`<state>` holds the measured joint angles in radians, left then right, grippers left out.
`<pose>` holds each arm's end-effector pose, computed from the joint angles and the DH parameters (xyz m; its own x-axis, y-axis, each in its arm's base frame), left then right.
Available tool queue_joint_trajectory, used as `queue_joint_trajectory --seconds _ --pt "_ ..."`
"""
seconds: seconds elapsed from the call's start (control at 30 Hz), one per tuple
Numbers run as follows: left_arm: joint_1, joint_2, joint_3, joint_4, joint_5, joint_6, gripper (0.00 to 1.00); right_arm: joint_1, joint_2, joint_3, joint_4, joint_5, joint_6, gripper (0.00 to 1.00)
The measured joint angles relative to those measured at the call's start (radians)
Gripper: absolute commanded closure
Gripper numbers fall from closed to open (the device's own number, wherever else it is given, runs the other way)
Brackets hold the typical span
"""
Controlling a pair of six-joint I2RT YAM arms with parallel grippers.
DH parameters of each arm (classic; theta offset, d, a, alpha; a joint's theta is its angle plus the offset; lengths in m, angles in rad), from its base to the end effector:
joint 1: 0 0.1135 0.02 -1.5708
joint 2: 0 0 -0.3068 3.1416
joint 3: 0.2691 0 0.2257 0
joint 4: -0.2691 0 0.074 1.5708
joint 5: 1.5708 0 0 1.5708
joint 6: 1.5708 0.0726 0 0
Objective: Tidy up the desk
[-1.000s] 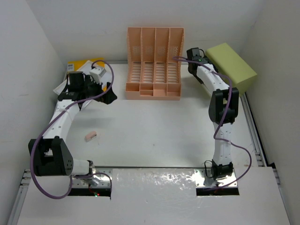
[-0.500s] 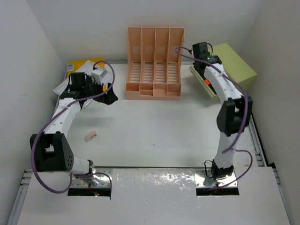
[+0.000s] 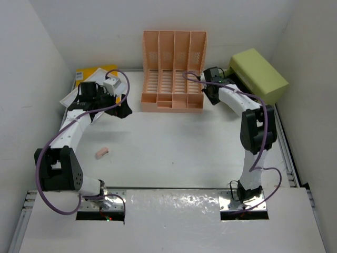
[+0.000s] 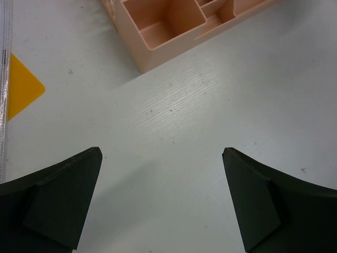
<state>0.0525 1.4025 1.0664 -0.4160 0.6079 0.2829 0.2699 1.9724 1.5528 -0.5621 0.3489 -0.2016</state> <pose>0.2931 -0.0261 0.3096 -0.5509 0.2005 -0.8101 0.5490 0.8182 -0.1708 0.4327 0.0940 0.2438 -0.7716 -0.4087 -0.4874 -0.2266 0.8926 -0.3897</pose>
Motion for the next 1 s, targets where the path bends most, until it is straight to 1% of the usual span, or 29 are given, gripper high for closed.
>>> queue_joint_trajectory --seconds 0.2,0.27,0.4,0.57,0.83,1.0 --pt "0.000 0.014 0.000 -0.002 -0.014 0.005 0.00 -0.011 0.135 0.111 0.002 0.120 -0.006 1.00" --pt "0.000 0.016 0.000 -0.002 -0.018 0.007 0.00 -0.016 0.156 0.140 0.009 0.156 -0.008 1.00" --pt "0.000 0.021 0.000 -0.005 -0.024 0.010 0.00 -0.027 0.172 0.175 0.033 0.212 -0.021 1.00" --pt "0.000 0.021 0.000 -0.008 -0.035 0.023 0.00 -0.038 0.193 0.209 0.048 0.239 -0.047 1.00" --pt "0.000 0.021 0.000 -0.011 -0.040 0.027 0.00 -0.051 0.232 0.213 0.061 0.299 -0.103 1.00" --pt "0.000 0.024 0.000 -0.016 -0.040 0.027 0.00 -0.089 0.232 0.213 0.082 0.327 -0.117 1.00"
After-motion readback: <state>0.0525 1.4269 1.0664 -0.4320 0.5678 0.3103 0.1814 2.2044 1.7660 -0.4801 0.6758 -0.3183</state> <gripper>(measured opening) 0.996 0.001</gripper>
